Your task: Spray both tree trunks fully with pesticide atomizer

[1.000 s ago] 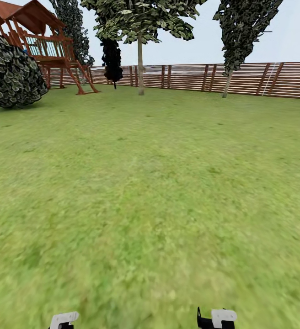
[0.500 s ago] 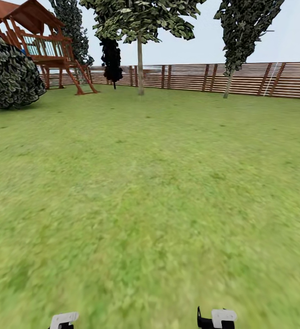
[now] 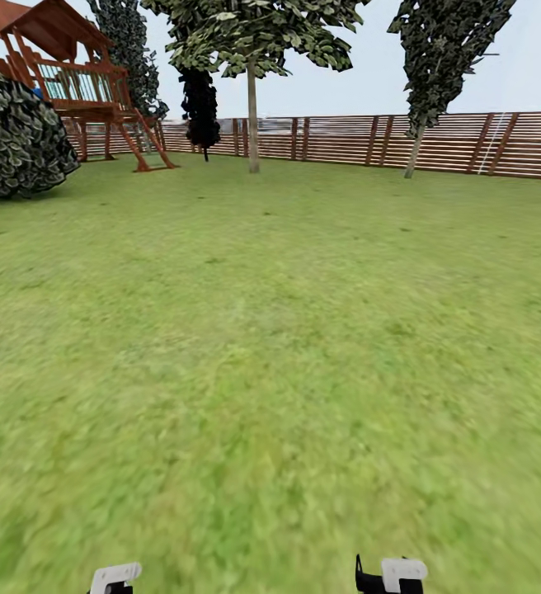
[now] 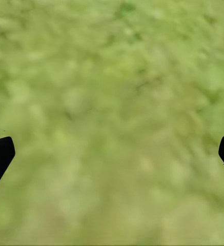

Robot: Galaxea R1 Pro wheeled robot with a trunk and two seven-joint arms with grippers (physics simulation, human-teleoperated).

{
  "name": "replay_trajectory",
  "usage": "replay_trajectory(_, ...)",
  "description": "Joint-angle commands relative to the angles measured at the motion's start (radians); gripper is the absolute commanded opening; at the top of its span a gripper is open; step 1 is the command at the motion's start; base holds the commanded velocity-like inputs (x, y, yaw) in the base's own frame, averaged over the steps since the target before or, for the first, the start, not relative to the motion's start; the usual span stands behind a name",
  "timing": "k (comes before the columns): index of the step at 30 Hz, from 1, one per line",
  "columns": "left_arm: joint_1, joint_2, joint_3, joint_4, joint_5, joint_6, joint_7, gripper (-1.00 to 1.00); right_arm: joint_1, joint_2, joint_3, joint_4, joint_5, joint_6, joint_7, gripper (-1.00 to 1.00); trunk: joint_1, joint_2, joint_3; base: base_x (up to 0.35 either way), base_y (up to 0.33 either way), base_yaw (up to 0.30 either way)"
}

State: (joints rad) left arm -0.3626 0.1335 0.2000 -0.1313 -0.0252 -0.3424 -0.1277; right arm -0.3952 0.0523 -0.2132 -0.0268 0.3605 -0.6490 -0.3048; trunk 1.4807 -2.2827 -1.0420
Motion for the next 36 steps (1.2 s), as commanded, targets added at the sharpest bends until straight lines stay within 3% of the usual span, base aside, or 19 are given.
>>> replay_trajectory(1,-0.001,0.0,0.009,0.001,-0.002,-0.003,-0.007,-1.0,-0.001,0.0,-0.006,0.001,0.011,-0.001,-0.007,1.0,0.0,0.0,-0.001,0.338,0.0,0.0)
replay_trajectory(36,-0.001,0.0,0.009,0.001,-0.001,-0.003,-0.007,-1.0,-0.001,0.0,-0.006,0.001,0.011,-0.001,-0.007,1.0,0.0,0.0,-0.001,0.338,0.0,0.0)
